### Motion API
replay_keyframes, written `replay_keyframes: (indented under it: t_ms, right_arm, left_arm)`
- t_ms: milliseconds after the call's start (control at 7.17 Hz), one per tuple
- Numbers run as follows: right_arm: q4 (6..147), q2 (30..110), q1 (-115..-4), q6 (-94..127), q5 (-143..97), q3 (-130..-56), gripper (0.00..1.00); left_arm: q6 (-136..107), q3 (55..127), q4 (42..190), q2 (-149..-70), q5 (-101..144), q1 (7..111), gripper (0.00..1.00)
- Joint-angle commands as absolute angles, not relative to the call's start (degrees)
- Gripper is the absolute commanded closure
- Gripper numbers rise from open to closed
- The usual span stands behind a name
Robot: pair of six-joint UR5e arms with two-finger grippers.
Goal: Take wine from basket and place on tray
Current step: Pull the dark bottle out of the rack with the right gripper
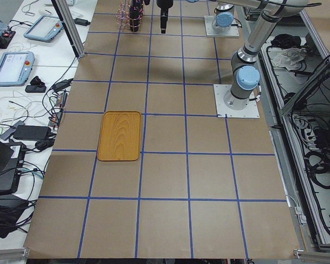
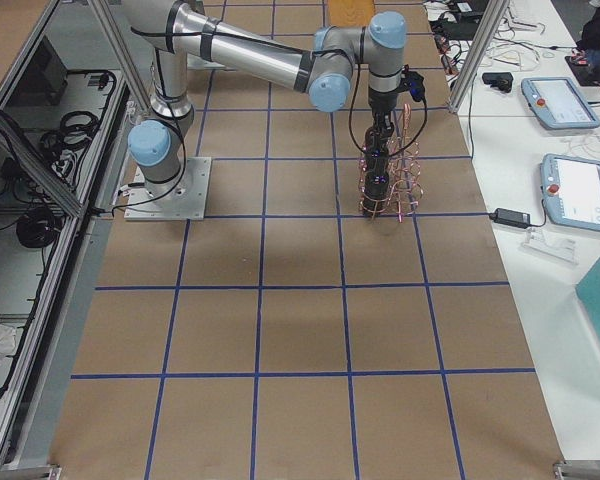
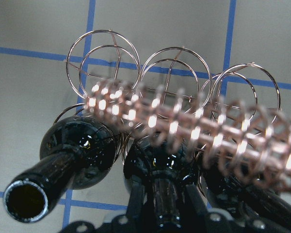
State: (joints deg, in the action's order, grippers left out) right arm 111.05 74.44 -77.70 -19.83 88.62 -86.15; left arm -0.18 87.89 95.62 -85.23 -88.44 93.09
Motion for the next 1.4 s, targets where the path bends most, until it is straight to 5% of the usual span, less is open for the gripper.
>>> replay_keyframes:
  t_ms: [0, 698, 1256]
  right_arm:
    - [106.0, 76.5, -77.8, -19.9, 88.7, -82.6, 1.0]
    - [86.4, 88.5, -78.1, -19.4, 88.9, -78.8, 1.0]
    - [84.0, 87.9, -89.0, -1.3, 88.2, -77.6, 1.0]
  left_arm:
    - [-0.2, 87.9, 95.6, -85.2, -88.5, 93.1, 0.0]
    - [-0.2, 87.9, 95.5, -85.2, -88.4, 93.0, 0.0]
    - [1.0, 87.8, 96.2, -83.9, -91.0, 91.1, 0.0]
